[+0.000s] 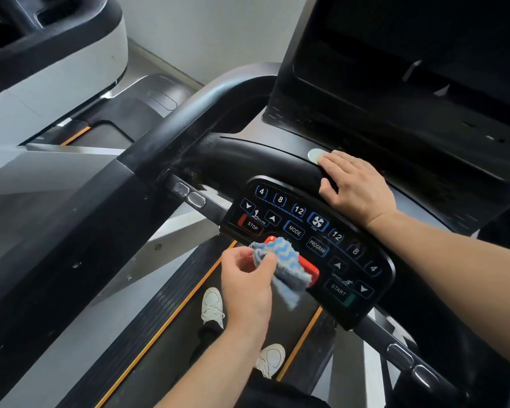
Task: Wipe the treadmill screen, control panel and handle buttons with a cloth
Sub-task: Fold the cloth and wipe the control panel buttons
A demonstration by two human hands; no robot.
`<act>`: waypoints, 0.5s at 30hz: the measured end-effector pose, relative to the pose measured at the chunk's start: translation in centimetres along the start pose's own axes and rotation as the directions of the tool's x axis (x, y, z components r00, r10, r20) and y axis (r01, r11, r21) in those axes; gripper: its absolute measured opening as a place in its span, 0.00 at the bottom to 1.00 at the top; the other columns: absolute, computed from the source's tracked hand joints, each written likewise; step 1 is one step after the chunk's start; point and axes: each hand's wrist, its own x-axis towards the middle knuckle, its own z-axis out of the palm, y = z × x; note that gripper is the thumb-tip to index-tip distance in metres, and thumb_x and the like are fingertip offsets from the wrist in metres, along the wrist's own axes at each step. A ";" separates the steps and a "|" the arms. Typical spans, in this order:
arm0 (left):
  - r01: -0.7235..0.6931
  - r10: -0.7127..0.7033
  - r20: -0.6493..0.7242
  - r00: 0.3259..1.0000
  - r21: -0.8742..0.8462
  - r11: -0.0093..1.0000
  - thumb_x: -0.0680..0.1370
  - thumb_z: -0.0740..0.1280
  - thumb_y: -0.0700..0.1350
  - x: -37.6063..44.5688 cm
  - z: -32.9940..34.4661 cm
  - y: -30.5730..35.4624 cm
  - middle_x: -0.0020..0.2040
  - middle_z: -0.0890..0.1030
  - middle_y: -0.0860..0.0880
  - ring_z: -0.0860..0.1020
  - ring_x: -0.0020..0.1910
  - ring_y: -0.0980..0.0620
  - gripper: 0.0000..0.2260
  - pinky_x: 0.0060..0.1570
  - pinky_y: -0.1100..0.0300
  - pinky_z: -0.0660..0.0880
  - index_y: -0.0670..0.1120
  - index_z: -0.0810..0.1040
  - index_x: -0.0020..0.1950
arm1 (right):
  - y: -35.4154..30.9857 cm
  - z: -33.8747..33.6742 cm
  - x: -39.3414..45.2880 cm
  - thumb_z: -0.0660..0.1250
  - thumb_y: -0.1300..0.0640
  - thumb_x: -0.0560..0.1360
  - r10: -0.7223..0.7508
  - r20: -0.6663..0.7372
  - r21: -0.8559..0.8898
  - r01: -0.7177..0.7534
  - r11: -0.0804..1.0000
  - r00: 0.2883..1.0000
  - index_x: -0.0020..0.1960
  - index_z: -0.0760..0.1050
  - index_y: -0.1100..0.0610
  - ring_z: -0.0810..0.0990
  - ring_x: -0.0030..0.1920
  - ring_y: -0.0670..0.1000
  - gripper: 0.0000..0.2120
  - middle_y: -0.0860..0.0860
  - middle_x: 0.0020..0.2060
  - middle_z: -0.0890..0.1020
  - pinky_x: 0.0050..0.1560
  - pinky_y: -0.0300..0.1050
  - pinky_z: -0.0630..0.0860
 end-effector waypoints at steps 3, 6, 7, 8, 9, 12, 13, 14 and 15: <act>-0.047 0.034 0.084 0.996 0.157 0.987 0.76 0.77 0.42 0.3 -0.1 -0.7 0.56 0.81 0.51 0.83 0.53 0.56 0.15 0.49 0.58 0.84 0.54 0.75 0.55 | 0.1 0.0 0.0 0.60 0.50 0.82 -0.004 -0.001 -0.006 0.004 1.000 1.000 0.74 0.75 0.58 0.75 0.73 0.58 0.24 0.55 0.70 0.80 0.74 0.54 0.68; -0.015 0.013 0.010 1.000 0.196 0.981 0.76 0.78 0.48 0.6 0.5 -1.8 0.55 0.81 0.49 0.83 0.53 0.53 0.15 0.50 0.55 0.84 0.54 0.74 0.54 | 0.1 -0.1 -0.1 0.60 0.50 0.82 -0.007 -0.005 -0.008 0.007 1.000 1.000 0.74 0.75 0.58 0.75 0.73 0.57 0.24 0.55 0.70 0.80 0.74 0.53 0.68; -0.003 0.004 -0.009 1.000 0.180 0.984 0.76 0.78 0.49 0.8 0.6 -1.9 0.54 0.81 0.49 0.83 0.52 0.53 0.15 0.47 0.57 0.83 0.53 0.74 0.54 | 0.1 -0.1 -0.1 0.60 0.50 0.82 -0.008 -0.002 -0.007 0.008 1.000 1.000 0.74 0.75 0.58 0.75 0.73 0.57 0.24 0.55 0.71 0.80 0.74 0.53 0.68; 0.011 -0.008 -0.014 1.000 0.166 0.986 0.77 0.78 0.49 0.8 0.6 -2.0 0.52 0.81 0.49 0.84 0.50 0.54 0.14 0.44 0.60 0.82 0.52 0.73 0.53 | 0.1 0.0 0.0 0.60 0.50 0.82 -0.008 0.002 -0.003 0.008 1.000 1.000 0.74 0.75 0.58 0.75 0.73 0.57 0.24 0.55 0.71 0.80 0.74 0.53 0.68; 0.021 -0.020 -0.004 1.000 0.164 0.986 0.78 0.77 0.50 0.7 0.6 -2.1 0.51 0.82 0.50 0.84 0.50 0.54 0.13 0.43 0.61 0.82 0.51 0.73 0.54 | 0.2 0.0 0.0 0.60 0.50 0.82 -0.006 0.007 0.001 0.006 1.000 1.000 0.75 0.75 0.58 0.75 0.73 0.57 0.24 0.55 0.71 0.80 0.74 0.54 0.68; 0.021 -0.034 0.053 0.998 0.226 0.974 0.80 0.74 0.49 0.4 0.2 -2.8 0.51 0.83 0.52 0.84 0.52 0.53 0.10 0.49 0.55 0.84 0.50 0.75 0.54 | 0.1 0.0 -0.1 0.61 0.50 0.82 0.004 0.009 0.006 -0.004 1.000 1.000 0.75 0.75 0.58 0.75 0.74 0.57 0.24 0.55 0.71 0.80 0.75 0.55 0.69; 0.014 -0.034 0.074 0.997 0.260 0.966 0.80 0.74 0.49 0.5 -0.1 -2.9 0.51 0.84 0.52 0.84 0.53 0.53 0.08 0.50 0.52 0.85 0.51 0.76 0.54 | 0.1 0.0 -0.1 0.61 0.50 0.82 0.008 0.008 0.007 -0.008 1.000 1.000 0.74 0.75 0.57 0.75 0.74 0.57 0.24 0.55 0.71 0.80 0.75 0.55 0.69; 0.012 -0.040 0.094 0.995 0.282 0.959 0.81 0.74 0.48 0.7 -0.5 -3.1 0.51 0.84 0.52 0.85 0.52 0.52 0.08 0.52 0.49 0.85 0.51 0.76 0.54 | 0.1 0.0 -0.1 0.61 0.50 0.82 0.010 0.007 0.008 -0.010 1.000 1.000 0.75 0.75 0.57 0.75 0.74 0.57 0.24 0.54 0.71 0.80 0.75 0.55 0.69; 0.019 -0.053 0.112 0.992 0.286 0.958 0.80 0.74 0.46 0.7 -0.9 -3.3 0.50 0.85 0.52 0.85 0.52 0.52 0.07 0.53 0.46 0.84 0.52 0.77 0.54 | 0.1 0.0 0.0 0.61 0.50 0.82 0.011 0.008 0.009 -0.011 1.000 1.000 0.75 0.75 0.57 0.75 0.74 0.57 0.24 0.54 0.71 0.80 0.75 0.55 0.69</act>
